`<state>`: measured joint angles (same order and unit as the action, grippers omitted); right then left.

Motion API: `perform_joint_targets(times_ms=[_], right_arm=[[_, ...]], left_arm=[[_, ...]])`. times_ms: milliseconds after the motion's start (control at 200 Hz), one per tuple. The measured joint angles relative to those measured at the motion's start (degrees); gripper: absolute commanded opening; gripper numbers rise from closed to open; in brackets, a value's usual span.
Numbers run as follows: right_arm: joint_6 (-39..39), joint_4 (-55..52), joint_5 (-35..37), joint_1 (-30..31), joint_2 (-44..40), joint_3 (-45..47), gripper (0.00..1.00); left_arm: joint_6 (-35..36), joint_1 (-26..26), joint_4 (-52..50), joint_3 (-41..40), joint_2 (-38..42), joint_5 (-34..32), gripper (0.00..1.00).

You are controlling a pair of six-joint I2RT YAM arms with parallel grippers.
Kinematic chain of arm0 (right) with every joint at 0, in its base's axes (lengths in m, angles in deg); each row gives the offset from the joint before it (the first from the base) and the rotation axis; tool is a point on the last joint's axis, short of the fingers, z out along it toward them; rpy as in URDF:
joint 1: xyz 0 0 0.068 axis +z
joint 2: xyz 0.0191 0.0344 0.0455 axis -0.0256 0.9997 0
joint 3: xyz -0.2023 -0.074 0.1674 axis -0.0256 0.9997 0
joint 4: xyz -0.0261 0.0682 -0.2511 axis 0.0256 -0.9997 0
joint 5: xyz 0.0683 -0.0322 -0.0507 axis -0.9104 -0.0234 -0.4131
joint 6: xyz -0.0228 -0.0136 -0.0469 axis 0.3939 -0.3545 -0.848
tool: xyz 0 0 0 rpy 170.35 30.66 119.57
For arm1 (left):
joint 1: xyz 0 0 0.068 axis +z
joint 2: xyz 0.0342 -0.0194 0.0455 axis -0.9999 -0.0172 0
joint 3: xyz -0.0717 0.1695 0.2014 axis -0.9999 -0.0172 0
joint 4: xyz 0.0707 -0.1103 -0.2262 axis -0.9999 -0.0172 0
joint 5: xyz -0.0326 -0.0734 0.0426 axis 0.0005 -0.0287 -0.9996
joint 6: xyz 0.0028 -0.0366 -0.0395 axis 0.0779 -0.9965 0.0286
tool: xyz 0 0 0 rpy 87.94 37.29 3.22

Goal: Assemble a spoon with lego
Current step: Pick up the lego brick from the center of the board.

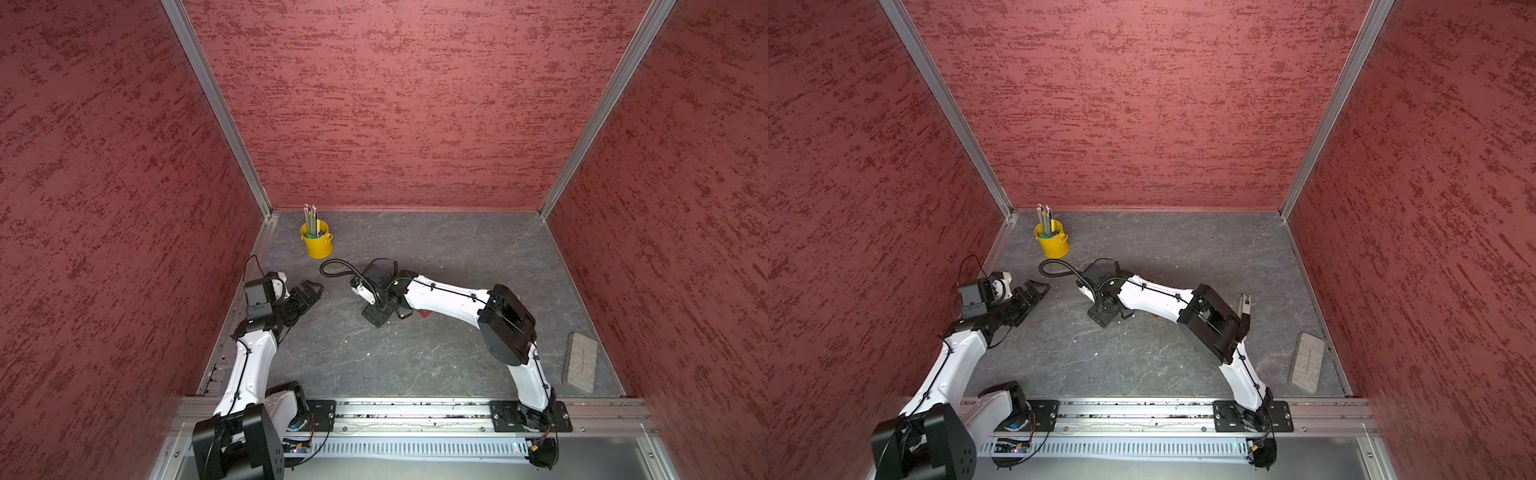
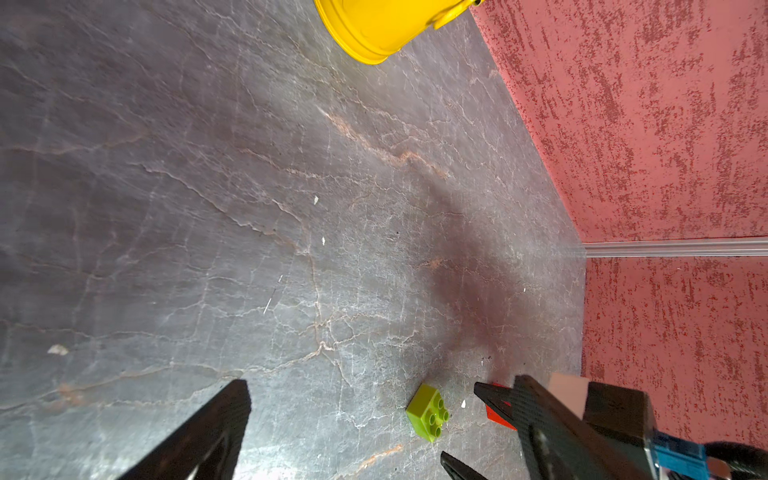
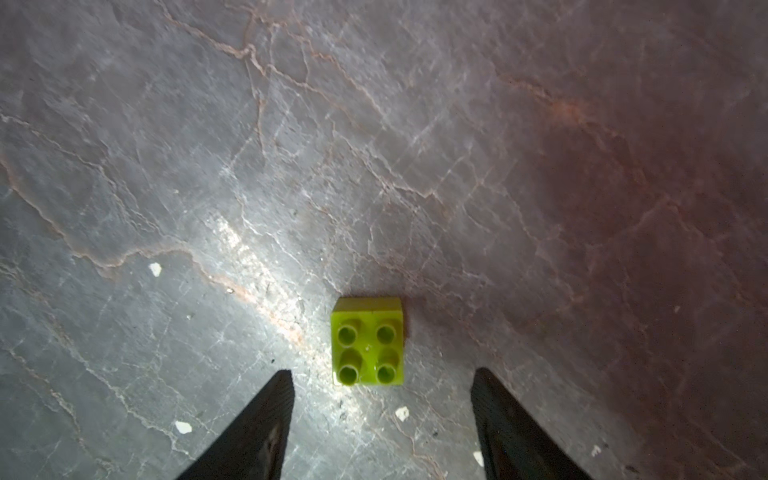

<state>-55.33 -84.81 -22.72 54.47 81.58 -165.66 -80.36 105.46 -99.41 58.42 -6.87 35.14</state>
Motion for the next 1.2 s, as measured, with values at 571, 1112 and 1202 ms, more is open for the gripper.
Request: perform_joint_targets(times_ms=[571, 1112, 1202], right_arm=[[-0.17, 0.55, -1.01, 0.15, 3.72, -0.76, 0.45], [-0.90, 0.13, -1.03, 0.17, 4.13, -0.76, 0.46], [-1.18, -0.59, -1.03, 0.15, 4.85, -0.76, 0.42]], left_arm=[[0.00, 0.00, 0.15, 0.00, 0.02, 0.00, 1.00], [0.02, -0.07, 0.15, 0.00, 0.02, -0.20, 1.00], [0.02, -0.11, 0.15, 0.00, 0.02, -0.22, 1.00]])
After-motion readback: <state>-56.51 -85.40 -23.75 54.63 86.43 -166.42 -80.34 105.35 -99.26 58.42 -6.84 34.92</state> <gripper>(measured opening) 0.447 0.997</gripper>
